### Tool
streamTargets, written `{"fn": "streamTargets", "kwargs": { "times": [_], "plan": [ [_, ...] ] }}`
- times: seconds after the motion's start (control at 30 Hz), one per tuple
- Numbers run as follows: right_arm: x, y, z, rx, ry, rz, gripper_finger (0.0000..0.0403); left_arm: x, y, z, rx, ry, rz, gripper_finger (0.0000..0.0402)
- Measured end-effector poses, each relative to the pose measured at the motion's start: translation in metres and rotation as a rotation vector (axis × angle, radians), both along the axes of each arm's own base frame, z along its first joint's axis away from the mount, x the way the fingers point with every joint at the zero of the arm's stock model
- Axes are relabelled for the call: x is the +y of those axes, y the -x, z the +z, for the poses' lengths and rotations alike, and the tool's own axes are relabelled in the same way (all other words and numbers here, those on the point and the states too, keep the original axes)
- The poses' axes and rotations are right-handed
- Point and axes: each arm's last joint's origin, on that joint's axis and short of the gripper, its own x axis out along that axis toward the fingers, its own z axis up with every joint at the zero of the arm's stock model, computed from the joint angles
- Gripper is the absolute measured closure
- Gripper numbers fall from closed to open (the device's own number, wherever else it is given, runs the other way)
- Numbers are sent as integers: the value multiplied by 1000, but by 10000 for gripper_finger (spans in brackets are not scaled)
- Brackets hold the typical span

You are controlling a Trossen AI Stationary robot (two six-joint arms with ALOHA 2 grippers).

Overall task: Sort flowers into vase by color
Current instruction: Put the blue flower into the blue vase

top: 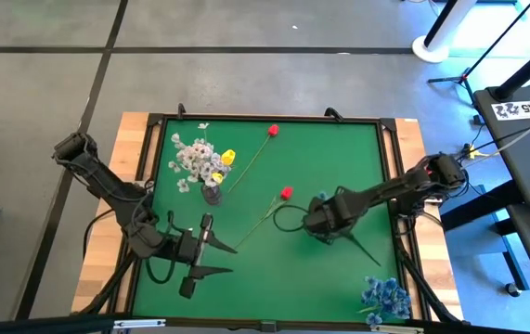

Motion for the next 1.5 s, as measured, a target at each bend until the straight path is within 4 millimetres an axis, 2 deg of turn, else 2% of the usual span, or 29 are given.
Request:
{"fn": "streamTargets", "kwargs": {
  "times": [0.1, 0.37, 0.5, 0.6, 0.7, 0.83, 0.97, 1.0, 1.07, 1.2, 1.37, 1.5],
  "plan": [
    [9, 3, 0, 1, -6, 32, 306, 1, -1, 0, 0, 2, 6, 214],
    [25, 16, 3, 69, -97, 80, 159, 3, -3, 0, 3, 20, 15, 214],
    [24, 21, -13, 69, -120, 81, 131, 3, -3, 0, 5, 19, 15, 214],
    [13, 19, -31, 17, -130, 61, 141, 3, -2, 0, 3, 20, 14, 214],
    [0, 19, -43, -2, -138, 50, 174, 3, -2, 0, 5, 26, 5, 214],
    [-10, 19, -49, -16, -155, 19, 243, 0, -1, 0, 11, 51, -65, 214],
    [-10, 12, -47, -65, -160, 62, 336, -1, -1, 0, 9, 57, -83, 214],
    [-8, 8, -44, -110, -152, 82, 364, -1, -1, 0, 9, 57, -82, 214],
    [-1, 2, -29, -229, -136, 153, 387, 1, -2, 1, 8, 57, -76, 214],
    [8, 9, 13, -484, -80, 251, 372, 1, -2, 1, 4, 71, -73, 214],
    [20, 49, 77, -834, -56, 365, 393, -2, 0, 1, 4, 90, -87, 214],
    [22, 93, 114, -1046, -99, 499, 383, -5, 2, 1, 7, 91, -118, 214]
  ]
}}
